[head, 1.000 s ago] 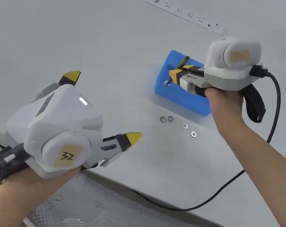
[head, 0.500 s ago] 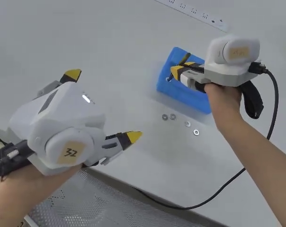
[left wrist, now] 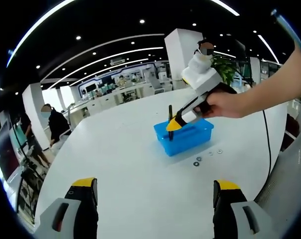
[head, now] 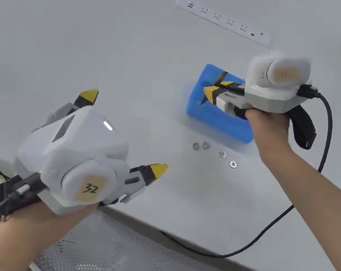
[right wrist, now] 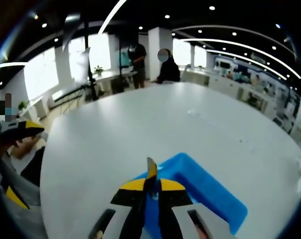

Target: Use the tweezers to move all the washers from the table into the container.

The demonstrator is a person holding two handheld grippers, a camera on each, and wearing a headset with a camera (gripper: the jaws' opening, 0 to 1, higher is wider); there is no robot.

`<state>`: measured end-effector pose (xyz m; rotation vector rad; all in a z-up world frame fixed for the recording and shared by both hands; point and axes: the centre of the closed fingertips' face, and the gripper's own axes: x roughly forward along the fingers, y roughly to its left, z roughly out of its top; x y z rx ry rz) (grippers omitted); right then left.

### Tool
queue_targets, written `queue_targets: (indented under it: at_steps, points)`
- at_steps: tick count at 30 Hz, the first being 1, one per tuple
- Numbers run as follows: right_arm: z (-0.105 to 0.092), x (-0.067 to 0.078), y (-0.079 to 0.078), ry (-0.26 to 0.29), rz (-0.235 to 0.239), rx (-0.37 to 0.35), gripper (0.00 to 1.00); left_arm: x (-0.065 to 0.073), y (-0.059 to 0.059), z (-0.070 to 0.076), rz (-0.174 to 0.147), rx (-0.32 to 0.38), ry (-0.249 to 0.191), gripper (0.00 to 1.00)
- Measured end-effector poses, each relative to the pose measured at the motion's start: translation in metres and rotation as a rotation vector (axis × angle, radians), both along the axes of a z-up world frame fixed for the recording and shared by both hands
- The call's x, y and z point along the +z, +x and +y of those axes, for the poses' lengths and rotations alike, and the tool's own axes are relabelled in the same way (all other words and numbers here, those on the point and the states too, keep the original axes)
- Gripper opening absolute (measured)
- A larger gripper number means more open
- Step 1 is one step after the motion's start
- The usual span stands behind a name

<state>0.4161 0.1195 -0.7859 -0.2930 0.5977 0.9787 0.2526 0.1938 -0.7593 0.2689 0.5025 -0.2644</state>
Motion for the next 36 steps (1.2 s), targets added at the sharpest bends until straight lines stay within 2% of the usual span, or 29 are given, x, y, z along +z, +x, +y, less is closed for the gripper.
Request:
queue_targets:
  at_steps: [3, 7, 10, 14, 17, 22, 28, 31, 36]
  points:
    - [-0.001, 0.012, -0.004, 0.022, -0.022, 0.006, 0.05, 0.0, 0.0, 0.0, -0.001, 0.0, 0.0, 0.99]
    - [-0.004, 0.027, -0.012, 0.018, -0.067, 0.028, 0.05, 0.001, 0.0, 0.0, -0.004, -0.001, -0.002, 0.99]
    - [-0.006, 0.037, -0.016, 0.039, -0.076, 0.029, 0.05, 0.0, 0.0, -0.001, -0.002, -0.002, -0.001, 0.99]
    - [-0.006, 0.05, -0.029, 0.059, -0.088, 0.035, 0.05, 0.001, 0.001, -0.001, -0.004, -0.004, -0.001, 0.99]
    - [-0.005, 0.056, -0.04, 0.085, -0.075, 0.034, 0.05, 0.001, 0.001, -0.001, -0.007, -0.003, -0.004, 0.99]
    - [-0.006, 0.054, -0.054, 0.08, -0.068, 0.039, 0.05, 0.001, 0.001, -0.001, -0.006, -0.002, -0.001, 0.99]
    - [-0.012, 0.042, -0.068, 0.06, -0.043, 0.034, 0.05, 0.001, 0.001, -0.002, -0.004, -0.008, 0.002, 0.99]
    - [-0.016, 0.032, -0.077, 0.046, -0.02, 0.031, 0.05, 0.001, 0.001, -0.002, -0.004, -0.009, -0.001, 0.99]
    - [-0.021, 0.013, -0.084, 0.021, 0.019, 0.024, 0.05, 0.0, 0.0, -0.002, 0.002, -0.013, 0.006, 0.99]
